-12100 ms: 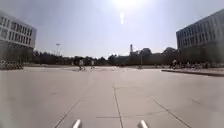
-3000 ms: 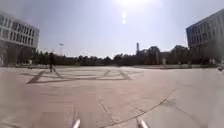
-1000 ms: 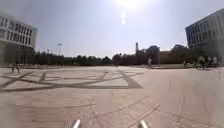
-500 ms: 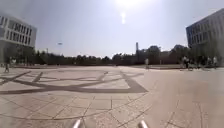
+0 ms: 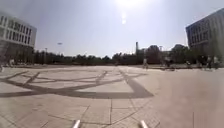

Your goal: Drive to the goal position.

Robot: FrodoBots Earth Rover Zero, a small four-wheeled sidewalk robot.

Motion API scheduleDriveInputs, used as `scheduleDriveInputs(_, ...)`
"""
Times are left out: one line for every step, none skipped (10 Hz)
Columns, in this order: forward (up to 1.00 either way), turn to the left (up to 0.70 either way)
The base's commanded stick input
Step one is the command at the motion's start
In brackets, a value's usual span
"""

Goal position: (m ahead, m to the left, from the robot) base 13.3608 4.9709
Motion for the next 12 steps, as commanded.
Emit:
scheduleDriveInputs(0.70, 0.02)
scheduleDriveInputs(0.70, 0.02)
scheduleDriveInputs(0.70, 0.01)
scheduleDriveInputs(0.70, 0.02)
scheduleDriveInputs(0.70, 0.02)
scheduleDriveInputs(0.70, 0.00)
scheduleDriveInputs(0.70, 0.00)
scheduleDriveInputs(0.70, 0.00)
scheduleDriveInputs(0.70, 0.00)
scheduleDriveInputs(0.70, 0.01)
scheduleDriveInputs(0.70, 0.02)
scheduleDriveInputs(0.70, 0.01)
